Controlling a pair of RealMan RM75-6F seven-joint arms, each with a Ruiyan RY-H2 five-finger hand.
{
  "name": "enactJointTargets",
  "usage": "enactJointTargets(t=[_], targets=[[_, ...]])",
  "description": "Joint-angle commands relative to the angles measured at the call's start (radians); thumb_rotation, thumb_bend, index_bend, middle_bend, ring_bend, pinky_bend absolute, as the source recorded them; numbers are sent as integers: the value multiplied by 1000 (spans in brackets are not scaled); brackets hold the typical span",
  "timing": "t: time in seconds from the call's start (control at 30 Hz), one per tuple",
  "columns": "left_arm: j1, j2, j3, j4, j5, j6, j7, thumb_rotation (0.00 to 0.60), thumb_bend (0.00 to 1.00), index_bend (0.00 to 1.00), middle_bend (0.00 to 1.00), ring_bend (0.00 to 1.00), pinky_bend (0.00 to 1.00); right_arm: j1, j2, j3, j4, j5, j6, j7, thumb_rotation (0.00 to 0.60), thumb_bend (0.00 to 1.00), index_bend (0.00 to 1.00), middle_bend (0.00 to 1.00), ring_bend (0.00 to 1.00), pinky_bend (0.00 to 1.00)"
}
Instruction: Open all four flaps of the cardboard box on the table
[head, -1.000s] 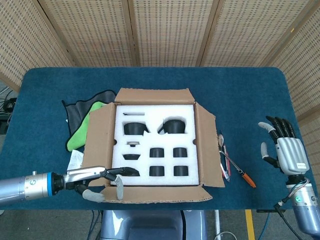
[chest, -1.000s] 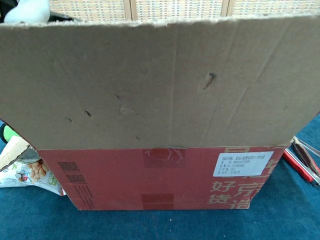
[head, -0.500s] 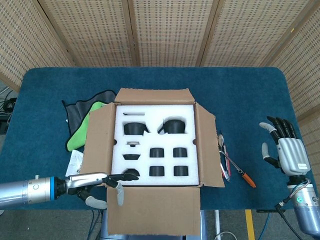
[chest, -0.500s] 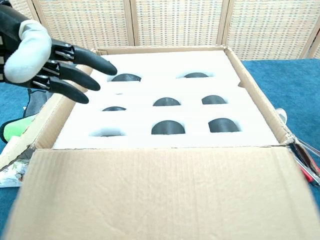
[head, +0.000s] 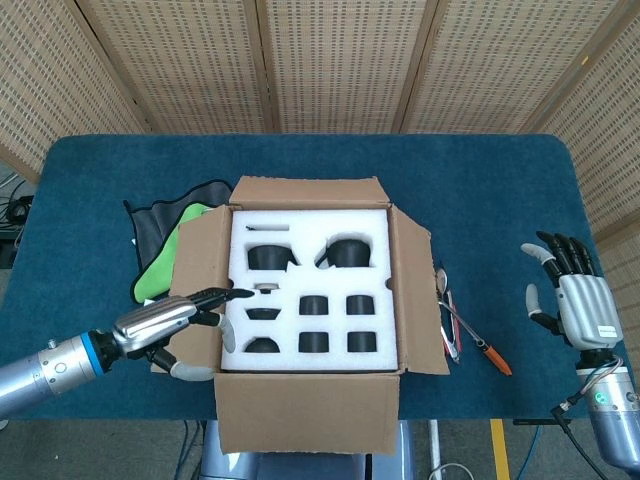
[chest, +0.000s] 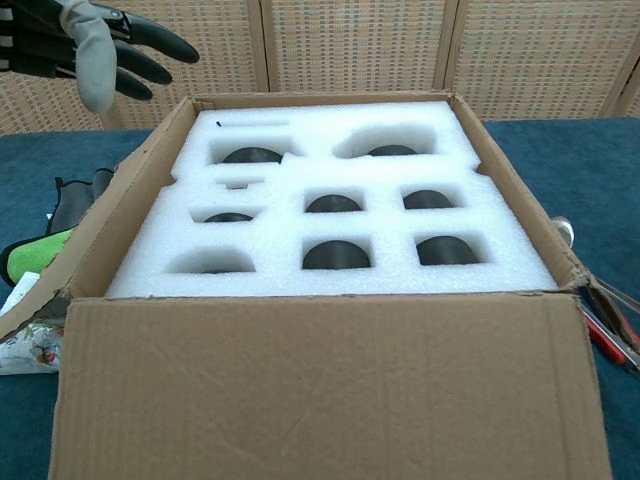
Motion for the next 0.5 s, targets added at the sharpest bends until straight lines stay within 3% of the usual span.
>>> enactJointTargets(t=[0.03, 0.33, 0.5], targets=[[103, -2, -65, -63, -198, -8, 290, 239, 158, 431, 0, 0, 0, -1, 0, 0, 1, 0, 2, 0, 600, 620, 190, 96, 0, 0], [270, -114, -138, -64, -455, 168, 817, 457, 169, 373, 0, 0, 0, -3, -5, -2, 14, 9, -1, -4, 600, 620, 190, 91, 0, 0], [348, -175, -161, -45, -522, 292, 1003, 495, 168, 342, 0, 0, 0, -1, -13, -4, 21, 14, -5, -12, 600, 620, 190, 90, 0, 0]])
